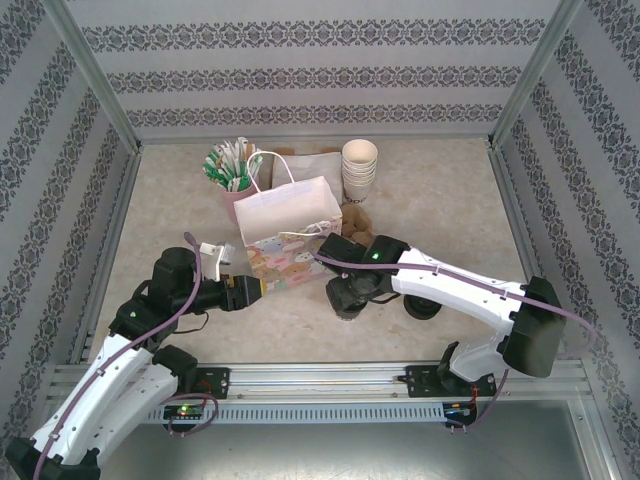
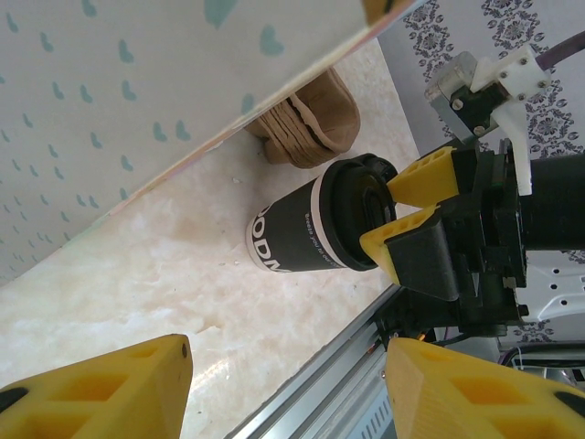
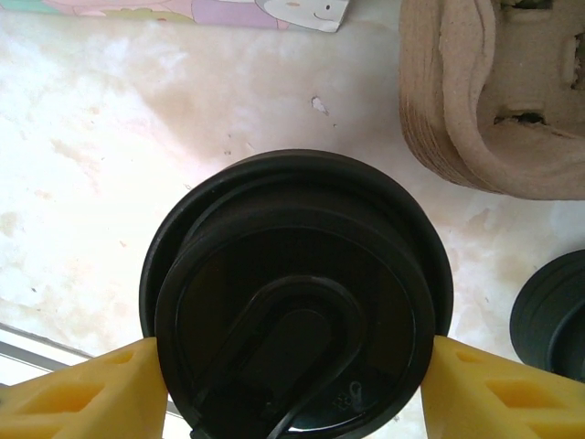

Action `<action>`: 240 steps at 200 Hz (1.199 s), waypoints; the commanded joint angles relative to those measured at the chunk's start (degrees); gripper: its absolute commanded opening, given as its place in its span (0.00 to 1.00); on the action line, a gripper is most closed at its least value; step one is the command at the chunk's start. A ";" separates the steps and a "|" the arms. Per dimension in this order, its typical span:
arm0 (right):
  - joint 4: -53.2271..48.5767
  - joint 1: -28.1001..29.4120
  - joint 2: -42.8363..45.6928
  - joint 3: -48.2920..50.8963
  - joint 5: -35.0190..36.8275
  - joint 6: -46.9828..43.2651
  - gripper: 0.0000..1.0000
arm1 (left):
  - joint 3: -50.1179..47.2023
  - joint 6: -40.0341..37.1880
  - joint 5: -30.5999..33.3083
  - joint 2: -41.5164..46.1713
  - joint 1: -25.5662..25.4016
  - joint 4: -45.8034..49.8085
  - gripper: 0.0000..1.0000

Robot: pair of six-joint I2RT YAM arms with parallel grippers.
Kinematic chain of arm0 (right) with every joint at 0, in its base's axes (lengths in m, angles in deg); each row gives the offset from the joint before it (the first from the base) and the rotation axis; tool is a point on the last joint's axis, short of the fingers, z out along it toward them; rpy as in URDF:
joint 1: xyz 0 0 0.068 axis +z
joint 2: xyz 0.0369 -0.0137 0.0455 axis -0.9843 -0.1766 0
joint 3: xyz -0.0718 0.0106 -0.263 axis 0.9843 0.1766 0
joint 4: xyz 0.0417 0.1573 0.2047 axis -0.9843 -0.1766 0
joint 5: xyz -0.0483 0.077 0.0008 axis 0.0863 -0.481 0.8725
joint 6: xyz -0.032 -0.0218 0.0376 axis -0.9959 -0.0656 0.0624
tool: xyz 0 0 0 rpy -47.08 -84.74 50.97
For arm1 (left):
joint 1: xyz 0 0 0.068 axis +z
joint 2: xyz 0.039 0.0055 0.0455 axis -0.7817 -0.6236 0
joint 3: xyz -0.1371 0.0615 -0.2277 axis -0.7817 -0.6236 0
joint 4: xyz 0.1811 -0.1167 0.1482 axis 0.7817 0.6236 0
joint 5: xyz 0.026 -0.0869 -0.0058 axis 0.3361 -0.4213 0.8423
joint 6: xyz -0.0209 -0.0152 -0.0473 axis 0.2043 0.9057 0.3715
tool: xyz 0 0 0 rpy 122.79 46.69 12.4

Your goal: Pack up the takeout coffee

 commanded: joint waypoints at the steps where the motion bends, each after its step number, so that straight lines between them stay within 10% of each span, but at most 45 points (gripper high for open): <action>1: -5.87 -0.52 -0.09 1.92 -0.92 -1.58 0.69 | -0.33 -0.46 0.18 -0.01 -0.81 -0.73 0.59; 136: -6.05 -0.55 3.32 -3.05 1.95 4.30 0.88 | -0.31 -0.52 0.19 -0.10 -0.81 -0.73 0.59; 240: -11.94 7.58 3.11 -9.01 10.66 49.43 0.85 | -0.07 -0.62 1.24 -0.10 -0.85 -0.12 0.59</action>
